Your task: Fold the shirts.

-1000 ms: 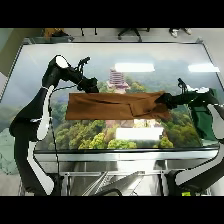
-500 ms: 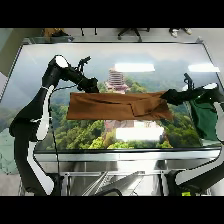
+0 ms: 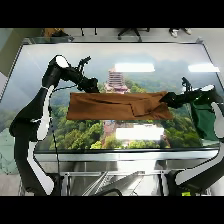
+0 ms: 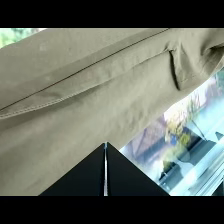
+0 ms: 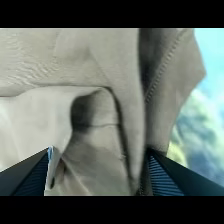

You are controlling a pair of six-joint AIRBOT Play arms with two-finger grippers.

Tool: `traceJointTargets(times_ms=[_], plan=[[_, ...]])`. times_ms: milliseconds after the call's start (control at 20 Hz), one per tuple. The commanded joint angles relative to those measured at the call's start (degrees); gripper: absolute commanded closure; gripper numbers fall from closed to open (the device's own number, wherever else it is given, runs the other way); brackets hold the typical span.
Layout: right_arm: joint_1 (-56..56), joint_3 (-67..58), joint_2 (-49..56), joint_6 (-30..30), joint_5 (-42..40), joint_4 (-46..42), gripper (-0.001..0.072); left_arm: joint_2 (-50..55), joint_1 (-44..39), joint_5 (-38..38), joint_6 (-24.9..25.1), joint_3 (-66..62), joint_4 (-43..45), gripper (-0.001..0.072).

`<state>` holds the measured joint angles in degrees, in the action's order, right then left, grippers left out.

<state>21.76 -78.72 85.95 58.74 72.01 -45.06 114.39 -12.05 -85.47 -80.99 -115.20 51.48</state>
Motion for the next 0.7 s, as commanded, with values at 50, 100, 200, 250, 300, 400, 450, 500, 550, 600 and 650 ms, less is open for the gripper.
traceJointTargets(times_ms=[50, 100, 200, 250, 300, 400, 450, 500, 550, 600, 650], plan=[[-1.22, 0.09, 2.08, 0.66, 0.98, -1.22, 0.0011, 0.92, -0.04, -0.17, 0.15, -0.04, -0.02, 0.0695], [-1.86, 0.09, 2.45, 0.63, 1.86, -1.03, 0.0013, 1.01, -0.04, -0.15, 0.15, -0.04, -0.02, 0.0695], [-3.89, 0.09, 2.67, -0.81, 2.45, -1.16, 0.0282, 1.09, -0.04, -0.07, 0.15, -0.07, -0.2, 0.0695], [-5.01, 0.07, 2.67, -1.84, 2.16, -1.27, 0.0408, 1.09, -0.04, -0.07, 0.13, -0.07, -0.2, 0.0695], [-5.86, 0.07, 2.67, -1.81, 1.36, -1.29, 0.0516, 1.09, -0.04, -0.07, 0.13, -0.07, -0.2, 0.0695], [-6.58, 0.02, 2.62, -1.68, -0.31, -1.27, 0.069, 1.09, -0.04, -0.09, 0.11, -0.04, -0.2, 0.0695], [-6.54, -0.07, 2.58, -1.66, -0.55, -1.27, 0.069, 1.09, -0.07, -0.09, 0.11, -0.04, -0.2, 0.0695], [-6.4, -0.13, 2.25, -1.42, -0.35, -1.27, 0.069, 1.09, -0.13, -0.07, 0.11, -0.04, -0.17, 0.0695], [-6.1, -0.2, 1.53, -1.25, 0.39, -1.25, 0.0691, 1.11, -0.31, 0.2, 0.11, -0.04, -0.17, 0.0695], [-6.08, -0.57, 0.44, -1.25, 1.86, -1.25, 0.0691, 1.11, -0.96, 0.9, 0.09, 0.04, -0.15, 0.0695], [-6.08, -1.31, -1.03, -1.22, 3.56, -1.25, 0.0691, 1.09, -1.57, 2.43, -0.07, 0.7, -0.2, 0.0695]])
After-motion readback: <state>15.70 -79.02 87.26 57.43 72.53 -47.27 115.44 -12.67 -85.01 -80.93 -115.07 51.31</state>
